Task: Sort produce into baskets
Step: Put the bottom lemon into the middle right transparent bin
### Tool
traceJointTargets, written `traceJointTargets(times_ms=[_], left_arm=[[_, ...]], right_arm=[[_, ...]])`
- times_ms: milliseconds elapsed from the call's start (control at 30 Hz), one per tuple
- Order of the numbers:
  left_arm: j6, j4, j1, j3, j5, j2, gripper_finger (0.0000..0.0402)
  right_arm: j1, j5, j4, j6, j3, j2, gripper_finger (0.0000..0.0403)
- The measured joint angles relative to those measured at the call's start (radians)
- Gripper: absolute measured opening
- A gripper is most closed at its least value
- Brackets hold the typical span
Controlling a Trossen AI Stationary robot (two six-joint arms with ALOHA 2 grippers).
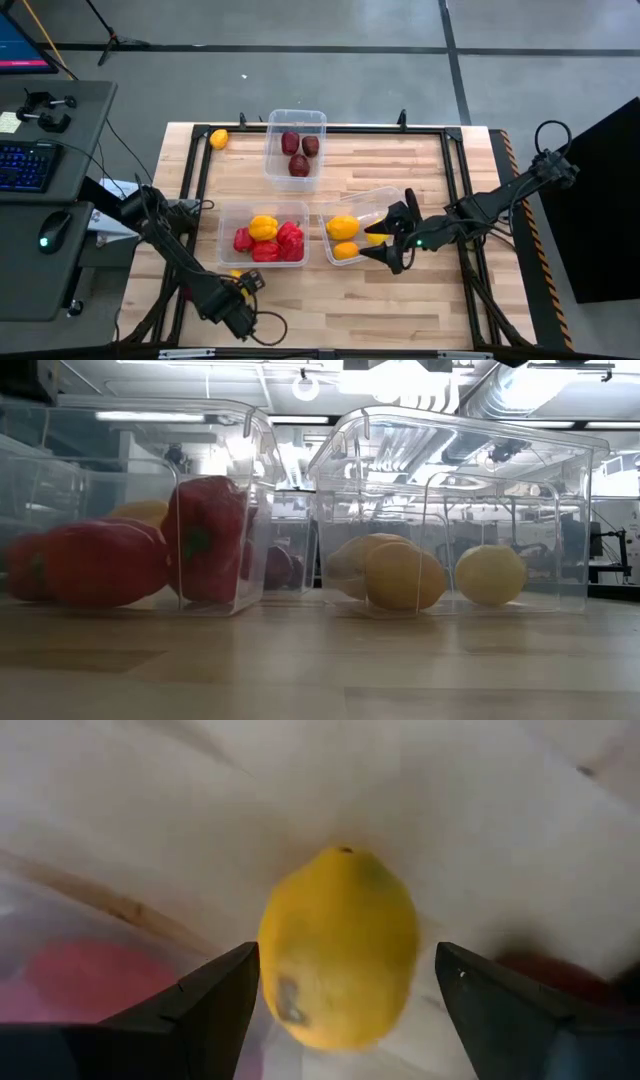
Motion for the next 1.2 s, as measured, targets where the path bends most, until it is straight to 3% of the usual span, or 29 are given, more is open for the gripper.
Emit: traceJointTargets(times_ms=[267,500,600,767,900,1067,1200], left_arm=[[0.070,0.079,0.010,-0.119,-0.038,-0.007,0.0291],[0.097,0.128,0.022,-0.134,-0.012,-0.005,0.0289],[0.103,0.147,0.023,-0.134,-0.002,-0.005,0.0272],[0.044,0.129,0.023,-0.067,0.078,-0.008,0.0208],[-0.065,0.144,0.022,0.016,0.165,-0.107,0.0200],[-0.144,0.150,0.031,0.071,0.063,-0.238,0.0200],[-0.157,0.209,0.070,0.177,-0.184,-0.349,0.0199]], right_arm=[[0.000,0.036,0.027,0.008,0.000,0.000,0.0343],[0.000,0.037,0.052,0.008,0.000,0.000,0.0343],[0.000,0.037,0.052,0.008,0.000,0.000,0.0343],[0.000,0.033,0.052,0.007,0.000,0.001,0.0343],[0.000,0.031,0.048,-0.007,0.000,0.001,0.0343],[-0.001,0.031,0.039,-0.028,0.000,0.001,0.0343],[-0.001,0.030,0.023,-0.043,0.000,0.001,0.0343]])
